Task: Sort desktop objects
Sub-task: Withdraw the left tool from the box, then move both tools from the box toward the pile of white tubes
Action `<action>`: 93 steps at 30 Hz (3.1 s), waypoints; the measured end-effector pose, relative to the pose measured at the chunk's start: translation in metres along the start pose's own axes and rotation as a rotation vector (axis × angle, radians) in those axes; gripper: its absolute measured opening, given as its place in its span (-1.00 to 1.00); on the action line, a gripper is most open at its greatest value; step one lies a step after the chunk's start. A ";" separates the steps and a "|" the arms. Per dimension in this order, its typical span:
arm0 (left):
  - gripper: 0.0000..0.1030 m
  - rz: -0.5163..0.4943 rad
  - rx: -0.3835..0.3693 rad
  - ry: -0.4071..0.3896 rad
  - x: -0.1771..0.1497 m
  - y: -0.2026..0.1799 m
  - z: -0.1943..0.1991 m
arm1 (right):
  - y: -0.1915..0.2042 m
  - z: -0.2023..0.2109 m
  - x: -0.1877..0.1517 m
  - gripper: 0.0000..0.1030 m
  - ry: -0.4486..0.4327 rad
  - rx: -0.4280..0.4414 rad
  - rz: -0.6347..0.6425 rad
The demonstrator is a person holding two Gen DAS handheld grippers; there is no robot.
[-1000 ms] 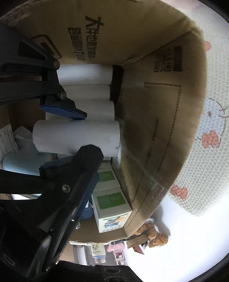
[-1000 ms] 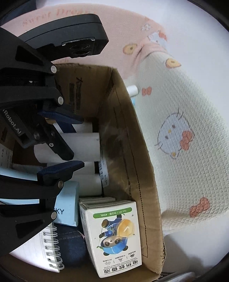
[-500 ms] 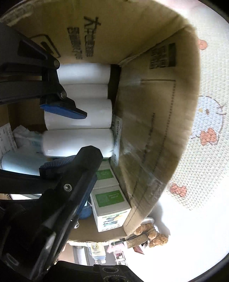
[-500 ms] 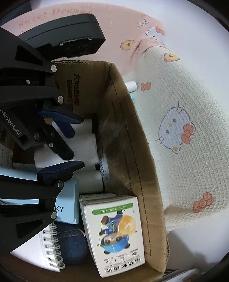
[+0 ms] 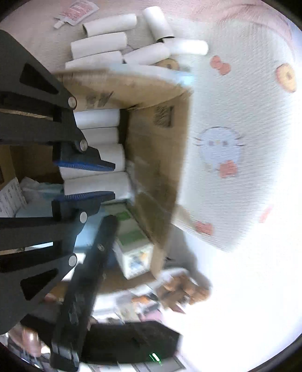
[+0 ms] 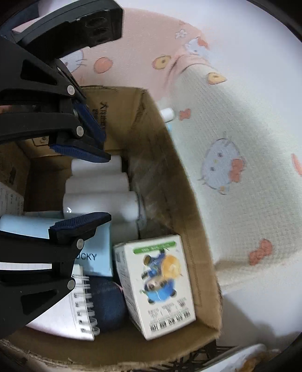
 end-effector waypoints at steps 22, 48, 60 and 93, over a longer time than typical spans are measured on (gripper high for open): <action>-0.67 -0.040 0.004 -0.149 0.002 0.029 0.044 | 0.020 -0.063 -0.018 -0.41 0.146 -0.360 0.162; -0.52 -0.059 0.066 -0.342 -0.002 0.048 0.096 | 0.091 -0.019 -0.046 -0.41 -0.011 -0.326 0.319; -0.50 0.057 -0.010 -0.365 -0.015 0.087 0.103 | 0.117 -0.006 -0.039 -0.41 -0.098 -0.473 0.394; 0.03 0.400 0.140 -0.324 -0.002 0.296 0.107 | 0.272 -0.100 -0.010 -0.41 0.065 -0.408 0.856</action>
Point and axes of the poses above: each gripper's, at about its wrist camera, not at the fingertips, and z roughly against the way its jaws point, y to its left, x to its top, the point moved 10 cm from there along -z, roughly the way its jaws point, and after that the axes turned 13 degrees about y, right-handed, at the moved point
